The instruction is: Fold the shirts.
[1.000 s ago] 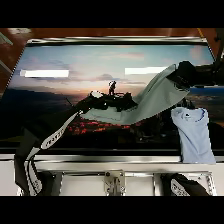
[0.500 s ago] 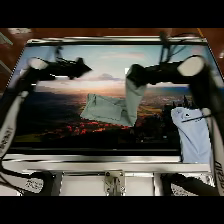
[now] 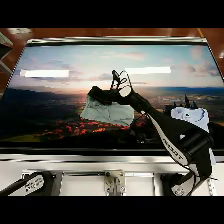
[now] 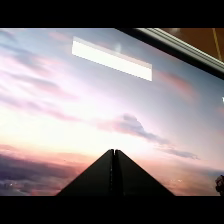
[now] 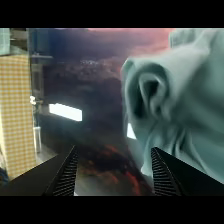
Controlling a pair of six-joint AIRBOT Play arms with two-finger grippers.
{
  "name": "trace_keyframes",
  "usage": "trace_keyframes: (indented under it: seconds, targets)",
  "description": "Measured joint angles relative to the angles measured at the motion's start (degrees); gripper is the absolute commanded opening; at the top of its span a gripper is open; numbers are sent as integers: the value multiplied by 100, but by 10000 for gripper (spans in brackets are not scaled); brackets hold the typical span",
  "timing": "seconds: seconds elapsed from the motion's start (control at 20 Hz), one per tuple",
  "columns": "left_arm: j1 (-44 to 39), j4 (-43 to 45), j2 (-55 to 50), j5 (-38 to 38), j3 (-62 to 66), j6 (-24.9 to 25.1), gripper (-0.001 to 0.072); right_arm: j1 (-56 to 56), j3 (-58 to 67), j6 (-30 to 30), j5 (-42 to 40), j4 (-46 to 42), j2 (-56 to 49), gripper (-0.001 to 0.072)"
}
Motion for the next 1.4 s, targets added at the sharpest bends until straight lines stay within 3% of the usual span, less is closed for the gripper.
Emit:
trace_keyframes:
  seconds: [0.15,0.3,0.35,0.45,0.7,0.9,1.2,1.25,1.3,1.4]
  targets:
    - [157,76,245,-144,0,0,38,-70,2,-201,195,315,-90,571]
    - [208,111,315,-256,-37,46,38,-492,4,-286,918,-22,122,571]
    - [221,116,326,-280,-57,68,38,-706,4,-278,1325,-315,229,572]
    - [232,133,339,-299,-96,98,38,-1202,7,-133,2197,-1078,466,676]
    - [243,136,345,-323,-133,138,38,-2385,-142,533,3908,-3134,702,675]
    - [243,136,345,-334,-138,149,38,-2736,-374,708,3976,-3362,407,675]
    - [243,118,348,-339,-138,142,38,-2815,-450,400,3558,-2402,-271,674]
    - [243,116,348,-339,-138,140,38,-2822,-450,354,3550,-2249,-341,639]
    - [234,116,348,-337,-138,140,38,-2824,-455,289,3556,-2098,-402,495]
    - [192,116,348,-332,-138,138,38,-2813,-466,107,3495,-1871,-516,62]
